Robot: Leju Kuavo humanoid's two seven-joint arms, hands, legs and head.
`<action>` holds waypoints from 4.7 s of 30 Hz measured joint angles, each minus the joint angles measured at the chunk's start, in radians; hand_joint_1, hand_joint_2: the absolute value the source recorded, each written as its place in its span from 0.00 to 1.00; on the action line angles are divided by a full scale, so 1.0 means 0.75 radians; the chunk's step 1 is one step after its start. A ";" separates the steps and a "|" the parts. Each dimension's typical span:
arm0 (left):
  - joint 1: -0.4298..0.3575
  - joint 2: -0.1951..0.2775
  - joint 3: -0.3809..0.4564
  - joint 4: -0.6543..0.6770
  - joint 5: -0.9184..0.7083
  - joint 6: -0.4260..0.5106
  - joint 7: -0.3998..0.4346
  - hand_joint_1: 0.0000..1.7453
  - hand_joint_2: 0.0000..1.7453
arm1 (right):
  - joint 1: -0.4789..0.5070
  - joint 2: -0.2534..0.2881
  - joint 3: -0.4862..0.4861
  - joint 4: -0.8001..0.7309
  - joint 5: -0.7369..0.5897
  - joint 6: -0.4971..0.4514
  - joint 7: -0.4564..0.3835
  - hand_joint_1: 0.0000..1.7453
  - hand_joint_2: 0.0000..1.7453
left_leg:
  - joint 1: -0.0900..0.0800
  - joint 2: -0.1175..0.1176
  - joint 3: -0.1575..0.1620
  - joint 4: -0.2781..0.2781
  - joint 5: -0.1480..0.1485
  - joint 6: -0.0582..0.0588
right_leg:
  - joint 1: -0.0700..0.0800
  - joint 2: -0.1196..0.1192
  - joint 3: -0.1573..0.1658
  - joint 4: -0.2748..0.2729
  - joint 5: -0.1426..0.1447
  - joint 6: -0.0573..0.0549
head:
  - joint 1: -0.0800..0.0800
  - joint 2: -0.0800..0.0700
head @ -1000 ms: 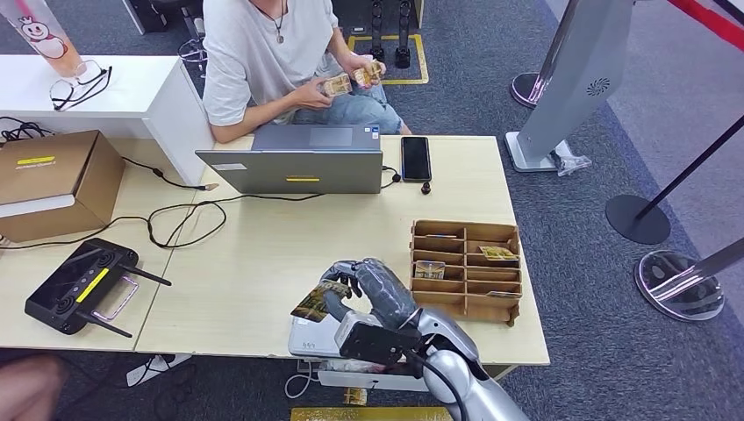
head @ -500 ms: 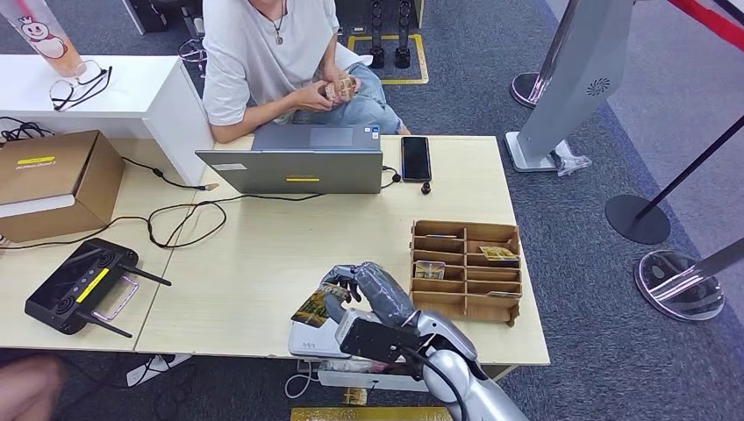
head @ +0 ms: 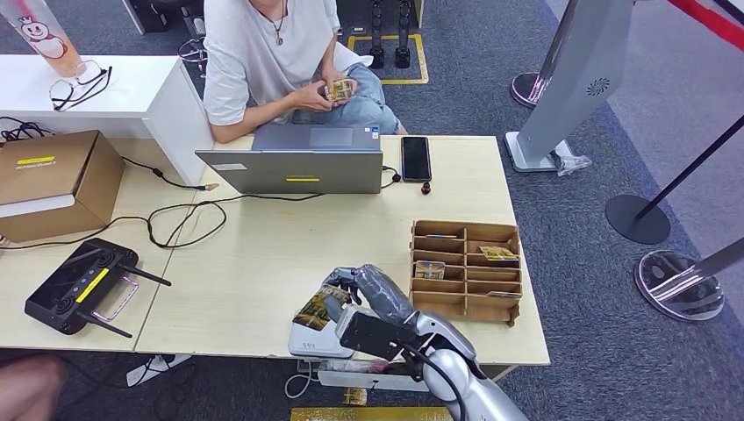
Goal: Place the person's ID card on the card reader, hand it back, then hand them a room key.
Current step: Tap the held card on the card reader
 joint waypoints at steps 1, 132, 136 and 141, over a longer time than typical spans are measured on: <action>0.002 -0.002 0.000 0.000 0.000 0.004 0.000 0.00 0.00 | -0.001 0.000 0.000 0.007 -0.003 0.002 0.003 1.00 1.00 | 0.000 0.000 0.000 0.000 0.000 0.000 | 0.000 0.000 0.000 0.000 0.000 0.000 | 0.000 0.000; -0.106 -0.023 -0.004 0.000 -0.093 -0.027 0.273 0.00 0.00 | -0.202 0.162 0.067 0.793 -0.133 -0.260 0.163 1.00 1.00 | 0.000 0.000 0.001 0.000 0.000 0.000 | 0.000 0.000 0.000 0.000 0.000 0.000 | 0.000 0.000; -0.107 -0.023 -0.004 0.000 -0.096 -0.027 0.278 0.00 0.00 | -0.206 0.163 0.083 0.804 -0.076 -0.299 0.175 1.00 1.00 | 0.000 0.000 0.000 0.000 0.000 0.000 | 0.000 0.000 0.000 0.000 0.000 0.000 | 0.000 0.000; -0.108 -0.023 -0.004 0.000 -0.098 -0.028 0.281 0.00 0.00 | -0.211 0.168 0.104 0.817 -0.021 -0.330 0.190 1.00 1.00 | 0.000 0.000 0.001 0.000 0.000 0.000 | 0.000 0.000 0.000 0.000 0.000 0.000 | 0.000 0.000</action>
